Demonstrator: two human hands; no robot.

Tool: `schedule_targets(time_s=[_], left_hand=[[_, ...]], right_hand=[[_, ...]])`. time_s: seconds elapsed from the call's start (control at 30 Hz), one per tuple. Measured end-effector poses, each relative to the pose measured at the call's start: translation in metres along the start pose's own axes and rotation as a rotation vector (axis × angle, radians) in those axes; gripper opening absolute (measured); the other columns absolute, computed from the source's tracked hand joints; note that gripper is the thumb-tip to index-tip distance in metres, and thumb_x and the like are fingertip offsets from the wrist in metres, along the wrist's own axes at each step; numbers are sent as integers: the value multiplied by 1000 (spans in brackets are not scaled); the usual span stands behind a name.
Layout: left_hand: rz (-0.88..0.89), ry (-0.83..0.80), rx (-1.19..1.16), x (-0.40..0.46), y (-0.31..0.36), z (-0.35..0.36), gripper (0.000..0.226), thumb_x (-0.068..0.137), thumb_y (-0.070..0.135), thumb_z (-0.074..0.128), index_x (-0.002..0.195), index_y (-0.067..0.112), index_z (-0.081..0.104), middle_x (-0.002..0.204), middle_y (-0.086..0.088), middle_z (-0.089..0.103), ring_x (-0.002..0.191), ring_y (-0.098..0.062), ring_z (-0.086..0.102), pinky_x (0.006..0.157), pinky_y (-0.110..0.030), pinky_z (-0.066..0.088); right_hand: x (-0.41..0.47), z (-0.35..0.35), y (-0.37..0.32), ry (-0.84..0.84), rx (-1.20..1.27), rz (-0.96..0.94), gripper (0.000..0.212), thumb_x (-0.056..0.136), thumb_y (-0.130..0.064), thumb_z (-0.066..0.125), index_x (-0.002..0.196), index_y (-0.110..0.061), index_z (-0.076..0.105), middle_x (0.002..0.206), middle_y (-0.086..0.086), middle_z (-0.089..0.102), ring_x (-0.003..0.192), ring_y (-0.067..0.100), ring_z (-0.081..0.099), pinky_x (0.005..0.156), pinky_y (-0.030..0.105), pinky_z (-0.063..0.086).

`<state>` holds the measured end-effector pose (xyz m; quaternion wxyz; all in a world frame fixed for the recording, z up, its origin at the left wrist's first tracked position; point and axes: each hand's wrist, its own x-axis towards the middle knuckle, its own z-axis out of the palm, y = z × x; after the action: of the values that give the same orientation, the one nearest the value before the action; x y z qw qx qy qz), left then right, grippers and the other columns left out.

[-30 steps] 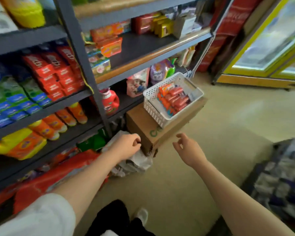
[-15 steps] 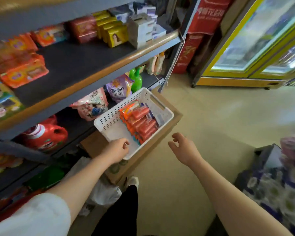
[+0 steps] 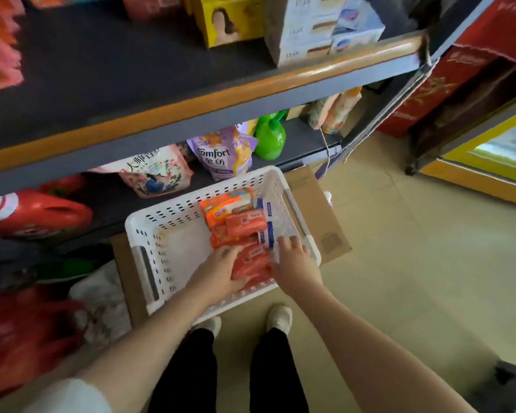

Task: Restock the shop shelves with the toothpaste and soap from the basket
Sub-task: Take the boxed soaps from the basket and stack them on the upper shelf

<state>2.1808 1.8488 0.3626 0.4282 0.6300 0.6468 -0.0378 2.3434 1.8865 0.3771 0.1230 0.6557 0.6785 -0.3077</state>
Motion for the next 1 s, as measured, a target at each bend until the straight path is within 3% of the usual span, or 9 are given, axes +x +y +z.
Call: schedule_targets(time_s=[0.1, 0.23, 0.43, 0.6, 0.7, 0.8, 0.87, 0.93, 1.0], left_hand=[[-10, 192, 75, 22, 6, 10, 68, 86, 38, 57, 141, 15, 26, 145, -5, 31, 126, -19, 39, 105, -33, 38], [-18, 441, 144, 61, 13, -2, 59, 88, 32, 54, 139, 11, 33, 144, -11, 35, 128, -29, 39, 102, -42, 37], [-40, 243, 365, 102, 24, 0, 68, 84, 39, 59, 140, 17, 27, 148, -8, 30, 135, -28, 29, 110, -42, 23], [-89, 265, 360, 105, 26, -6, 65, 82, 38, 62, 135, 15, 32, 139, -8, 44, 124, -28, 44, 100, -40, 36], [-146, 295, 71, 90, 28, -21, 59, 85, 39, 59, 133, 19, 32, 121, -4, 57, 89, -19, 60, 69, -31, 48], [-236, 311, -632, 68, 29, -38, 48, 82, 55, 53, 116, 22, 50, 103, -2, 64, 84, -17, 64, 70, -29, 49], [-259, 287, -1107, 54, 32, -50, 35, 85, 51, 46, 99, 22, 60, 91, -5, 67, 79, -16, 64, 70, -29, 46], [-314, 217, -1469, 38, 37, -65, 27, 93, 36, 40, 102, 19, 59, 92, -9, 65, 77, -18, 62, 68, -32, 46], [-331, 194, -1605, 26, 39, -80, 29, 93, 35, 40, 111, 18, 55, 97, -12, 63, 77, -21, 62, 66, -34, 47]], right_hand=[[30, 16, 13, -115, -136, -24, 44, 91, -32, 46, 130, -17, 32, 138, 14, 38, 123, 33, 44, 93, 46, 45], [54, 26, 27, -234, -149, -7, 58, 83, -42, 56, 127, -20, 27, 127, 13, 47, 109, 31, 56, 80, 42, 52], [56, 18, 32, -261, -129, -83, 61, 84, -30, 59, 132, -17, 23, 126, 17, 45, 109, 32, 55, 77, 40, 52], [49, 1, 32, -263, -77, -146, 47, 86, -28, 54, 123, -12, 30, 115, 17, 49, 99, 31, 58, 74, 38, 53], [40, -21, 28, -238, 13, -165, 39, 87, -33, 50, 113, -10, 34, 97, 11, 50, 86, 32, 57, 64, 36, 46], [34, -49, 31, -163, 121, -167, 36, 83, -30, 52, 110, -12, 36, 87, 7, 53, 74, 30, 53, 60, 30, 40], [32, -68, 37, -107, 259, -151, 39, 80, -24, 58, 111, -14, 38, 82, 2, 53, 72, 27, 51, 60, 29, 39], [32, -86, 41, -54, 510, -120, 41, 72, -21, 62, 107, -16, 41, 79, -2, 54, 72, 22, 52, 61, 30, 42], [33, -102, 41, -64, 790, -83, 39, 72, -17, 60, 106, -19, 40, 86, 1, 58, 71, 15, 56, 57, 26, 46]])
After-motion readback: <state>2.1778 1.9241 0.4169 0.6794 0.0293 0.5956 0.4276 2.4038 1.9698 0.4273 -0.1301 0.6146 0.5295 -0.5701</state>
